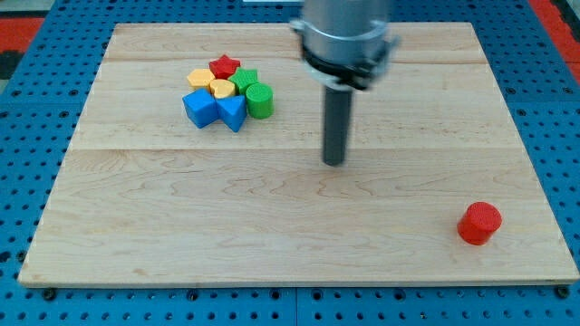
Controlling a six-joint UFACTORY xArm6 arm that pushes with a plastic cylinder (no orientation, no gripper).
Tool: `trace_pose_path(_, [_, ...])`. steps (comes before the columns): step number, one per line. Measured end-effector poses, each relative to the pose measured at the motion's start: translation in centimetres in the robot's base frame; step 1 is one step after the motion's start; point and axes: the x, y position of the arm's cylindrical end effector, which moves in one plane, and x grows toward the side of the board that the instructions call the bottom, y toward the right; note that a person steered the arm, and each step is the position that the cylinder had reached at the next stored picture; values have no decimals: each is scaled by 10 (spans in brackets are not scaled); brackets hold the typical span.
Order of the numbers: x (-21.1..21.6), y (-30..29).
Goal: Push the red circle into the blue blocks
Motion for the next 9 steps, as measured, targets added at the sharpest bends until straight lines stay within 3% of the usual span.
trace_pose_path(2, [69, 200])
trace_pose_path(3, [95, 210])
trace_pose_path(4, [120, 180])
trace_pose_path(5, [121, 103])
trace_pose_path(6, [94, 34])
trace_pose_path(8, [92, 149])
trace_pose_path(9, [68, 108])
